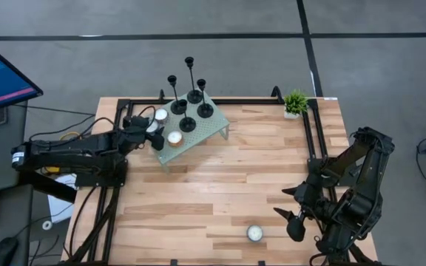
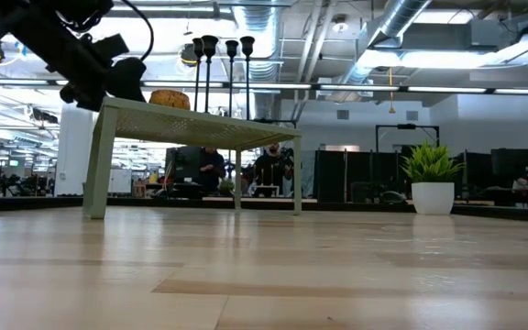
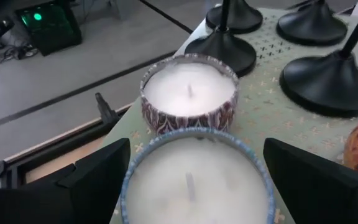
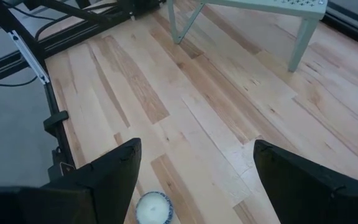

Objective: Pick & Place candle stick holders
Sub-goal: Put the light blue patterned scented candle on the shelf, then put the blue patterned scented candle on the shelf

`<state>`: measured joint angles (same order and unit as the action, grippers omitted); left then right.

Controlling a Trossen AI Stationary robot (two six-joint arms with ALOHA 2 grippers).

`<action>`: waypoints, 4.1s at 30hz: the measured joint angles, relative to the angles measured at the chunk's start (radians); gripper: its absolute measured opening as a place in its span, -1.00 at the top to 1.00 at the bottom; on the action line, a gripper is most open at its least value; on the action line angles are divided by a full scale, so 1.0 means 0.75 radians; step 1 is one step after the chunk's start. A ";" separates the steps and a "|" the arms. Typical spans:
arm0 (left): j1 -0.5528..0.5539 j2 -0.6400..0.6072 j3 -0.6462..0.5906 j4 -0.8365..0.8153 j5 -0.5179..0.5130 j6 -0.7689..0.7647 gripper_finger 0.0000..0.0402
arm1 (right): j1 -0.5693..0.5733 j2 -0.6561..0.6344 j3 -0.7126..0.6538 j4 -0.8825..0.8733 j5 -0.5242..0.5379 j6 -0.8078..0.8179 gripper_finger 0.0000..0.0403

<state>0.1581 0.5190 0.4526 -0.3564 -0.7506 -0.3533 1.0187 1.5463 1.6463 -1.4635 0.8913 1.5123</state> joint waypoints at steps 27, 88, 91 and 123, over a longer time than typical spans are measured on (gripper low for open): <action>-0.114 -0.010 0.366 -0.037 0.368 0.114 -0.54 | -0.001 0.000 0.000 0.028 -0.001 0.010 -0.50; -0.314 0.086 0.187 -0.447 -0.162 -0.154 0.98 | -0.007 0.000 0.000 0.088 0.006 -0.001 -0.50; -0.314 0.086 0.195 -0.407 -0.015 -0.164 0.98 | -0.007 0.000 0.000 0.091 0.005 -0.001 -0.50; -1.158 0.279 0.301 0.743 0.472 -0.375 0.99 | 0.187 0.540 -0.263 0.721 -0.283 0.206 -0.50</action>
<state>-0.7102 0.7285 0.6781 0.2011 -0.3969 -0.6346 1.1591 1.9514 1.4493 -0.9230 0.6788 1.6665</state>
